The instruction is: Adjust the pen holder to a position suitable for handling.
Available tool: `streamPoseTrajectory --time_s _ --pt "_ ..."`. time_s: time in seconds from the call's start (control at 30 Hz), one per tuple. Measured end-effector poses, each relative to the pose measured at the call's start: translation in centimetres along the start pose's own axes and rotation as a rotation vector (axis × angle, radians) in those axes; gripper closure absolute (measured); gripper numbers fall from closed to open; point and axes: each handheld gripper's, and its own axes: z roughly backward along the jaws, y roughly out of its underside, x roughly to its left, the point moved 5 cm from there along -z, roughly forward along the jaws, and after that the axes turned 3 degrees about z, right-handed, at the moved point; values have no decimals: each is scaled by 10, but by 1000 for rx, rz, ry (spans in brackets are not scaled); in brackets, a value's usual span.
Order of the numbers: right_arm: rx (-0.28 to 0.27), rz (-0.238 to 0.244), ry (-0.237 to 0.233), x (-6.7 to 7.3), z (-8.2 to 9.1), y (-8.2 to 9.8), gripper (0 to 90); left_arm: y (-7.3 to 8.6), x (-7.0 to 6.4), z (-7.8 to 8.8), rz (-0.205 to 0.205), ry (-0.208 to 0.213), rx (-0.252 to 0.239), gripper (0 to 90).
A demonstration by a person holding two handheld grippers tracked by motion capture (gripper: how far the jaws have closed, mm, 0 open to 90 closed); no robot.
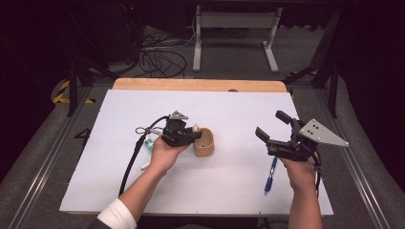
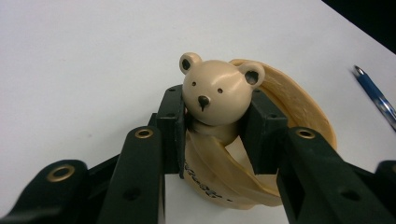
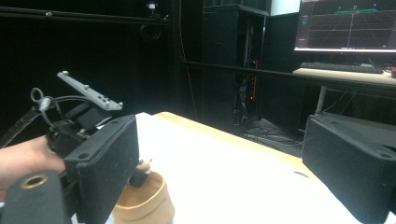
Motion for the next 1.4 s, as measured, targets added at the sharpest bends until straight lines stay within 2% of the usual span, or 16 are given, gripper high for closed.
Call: streamPoseTrajectory --time_s 0.23,0.27,0.4,0.53,0.6,0.63,0.67,0.93,1.03,1.2,1.23,1.4 --pt "-1 4 -4 2 0 -1 120 9 -4 14 -21 25 72 637" --pt "-1 2 -5 2 0 -1 120 11 -5 16 -22 23 77 636" --pt "0 9 -5 2 0 -1 120 17 -4 21 8 59 76 637" --pt "1 2 -5 2 -1 -1 120 21 -3 25 3 73 74 637" --pt "5 5 -6 2 -2 0 120 25 -5 28 -5 89 85 637" --pt "7 5 -6 2 -3 1 120 26 -7 29 -26 92 89 637" --pt "8 7 -7 2 -3 1 120 27 -9 31 -40 80 87 637" --pt "7 15 -9 3 -3 1 120 29 -13 26 -82 50 38 625" --pt "12 8 -8 3 -3 2 120 30 -10 26 -76 72 16 621" --pt "24 11 -10 4 -7 5 120 31 -8 28 -113 61 -13 504" --pt "26 11 -13 5 -8 6 120 30 -6 29 -133 52 -19 480" --pt "27 17 -14 6 -10 6 120 29 -5 36 -158 55 -67 387"
